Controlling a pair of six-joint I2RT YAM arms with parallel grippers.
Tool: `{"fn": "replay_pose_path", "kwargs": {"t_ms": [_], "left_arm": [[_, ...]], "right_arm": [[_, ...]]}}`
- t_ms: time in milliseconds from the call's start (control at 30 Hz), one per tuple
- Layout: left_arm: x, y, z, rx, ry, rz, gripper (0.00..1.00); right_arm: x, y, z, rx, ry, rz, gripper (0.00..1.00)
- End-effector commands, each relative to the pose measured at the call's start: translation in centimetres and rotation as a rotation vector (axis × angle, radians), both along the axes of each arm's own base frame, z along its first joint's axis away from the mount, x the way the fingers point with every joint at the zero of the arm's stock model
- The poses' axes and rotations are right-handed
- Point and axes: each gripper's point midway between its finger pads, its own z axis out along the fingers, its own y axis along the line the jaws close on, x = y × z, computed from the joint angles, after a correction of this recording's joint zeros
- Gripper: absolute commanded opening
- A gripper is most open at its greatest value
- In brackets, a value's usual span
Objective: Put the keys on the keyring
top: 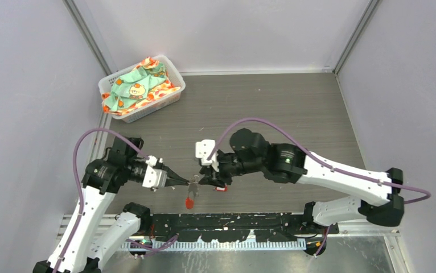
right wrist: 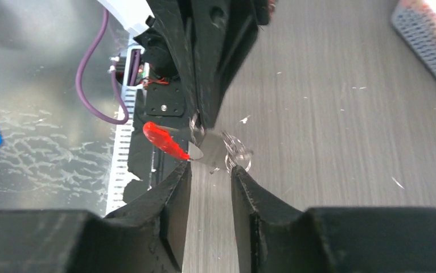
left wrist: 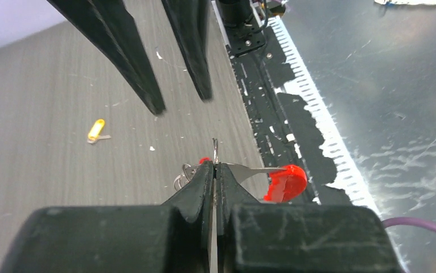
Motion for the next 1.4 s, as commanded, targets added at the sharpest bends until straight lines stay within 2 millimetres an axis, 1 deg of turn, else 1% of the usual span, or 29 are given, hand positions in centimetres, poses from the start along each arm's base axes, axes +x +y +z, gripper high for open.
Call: {"fn": "replay_pose_path", "kwargs": {"t_ms": [0,100,233,433,500,633,733,767,867,933,1000,1067,1167,1267,1367], "left_arm": [[-0.9,0.3,1.3,-0.053,-0.275,-0.072,0.0],[-1.0,0.2,2.1,-0.1,-0.401,-0.083,0.0],[-1.3,0.0,3.0,-0.154,-0.491,-0.098,0.0],[-1.6,-0.1,4.0,-0.182,-0.465,-0.101,0.0],[-1.5,-0.3,4.7,-0.199,-0.458,-0.095,0.0],[-0.5,-0.8,6.4,-0.245,-0.377,-0.047,0.0],[0.5,-1.3,7.4,-0.269,-0.246,-0.002,0.0],[0.6,-1.4,7.6,-0.269,-0.172,0.015,0.0],[1.7,-1.8,8.4,-0.29,-0.042,0.075,0.0],[2.2,-2.0,9.4,-0.323,0.017,0.108,0.0],[2.3,-2.2,10.1,-0.346,0.032,0.106,0.0],[2.4,-2.3,10.5,-0.355,0.054,0.104,0.0],[2.2,-2.3,10.5,-0.351,0.066,0.091,0.0],[1.6,-2.3,10.3,-0.338,0.074,0.063,0.0],[1.4,-2.2,10.4,-0.335,0.071,0.052,0.0]], "right_arm": [[1.2,-2.4,4.5,0.169,-0.102,-0.096,0.4],[1.6,-3.4,4.9,0.193,-0.103,-0.135,0.43],[1.4,-3.8,5.0,0.217,-0.087,-0.15,0.45],[1.2,-3.7,5.1,0.245,-0.085,-0.138,0.45],[1.2,-3.7,5.1,0.248,-0.084,-0.136,0.45],[0.3,-3.6,5.7,0.273,-0.073,-0.088,0.44],[-0.1,-3.1,6.3,0.301,-0.063,-0.068,0.42],[-0.1,-3.0,6.5,0.314,-0.061,-0.067,0.42],[0.0,-2.7,7.4,0.366,-0.069,-0.07,0.4],[0.2,-2.5,7.9,0.402,-0.076,-0.08,0.37],[0.7,-2.4,8.4,0.442,-0.084,-0.104,0.36],[0.9,-2.2,8.4,0.458,-0.088,-0.113,0.34],[1.4,-2.0,9.3,0.506,-0.099,-0.141,0.29],[2.1,-2.1,9.6,0.53,-0.105,-0.183,0.25],[2.4,-2.3,10.1,0.564,-0.109,-0.205,0.25]]}}
